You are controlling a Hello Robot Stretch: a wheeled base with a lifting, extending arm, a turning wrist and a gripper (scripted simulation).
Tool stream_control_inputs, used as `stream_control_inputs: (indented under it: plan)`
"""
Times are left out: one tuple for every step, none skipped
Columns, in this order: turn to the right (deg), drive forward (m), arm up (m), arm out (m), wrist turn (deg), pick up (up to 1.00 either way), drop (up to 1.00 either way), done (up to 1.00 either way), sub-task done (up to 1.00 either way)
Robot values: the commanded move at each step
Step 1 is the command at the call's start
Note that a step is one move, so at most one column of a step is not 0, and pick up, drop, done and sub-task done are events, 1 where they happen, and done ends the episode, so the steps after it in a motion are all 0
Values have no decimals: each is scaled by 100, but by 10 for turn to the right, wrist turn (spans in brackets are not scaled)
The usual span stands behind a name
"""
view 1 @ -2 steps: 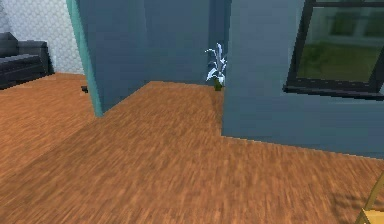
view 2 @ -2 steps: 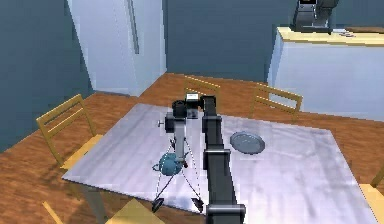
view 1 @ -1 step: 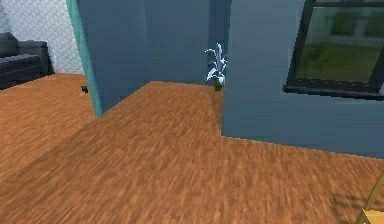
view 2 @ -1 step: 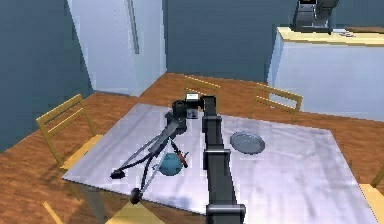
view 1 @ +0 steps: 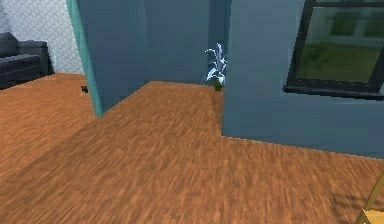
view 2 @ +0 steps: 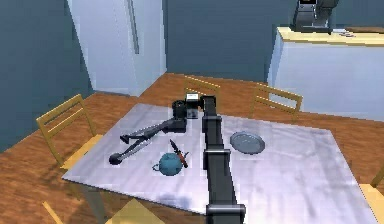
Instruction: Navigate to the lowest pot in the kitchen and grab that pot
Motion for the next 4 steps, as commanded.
stream_control_inputs:
  plan:
    - [0, 0, 0, 0, 450, 0, 0, 0, 0]
    - [0, 0, 0, 0, 210, 0, 0, 0, 0]
    - [0, 0, -30, 0, 0, 0, 0, 0, 0]
    - [0, 0, 0, 0, 0, 100, 0, 0, 0]
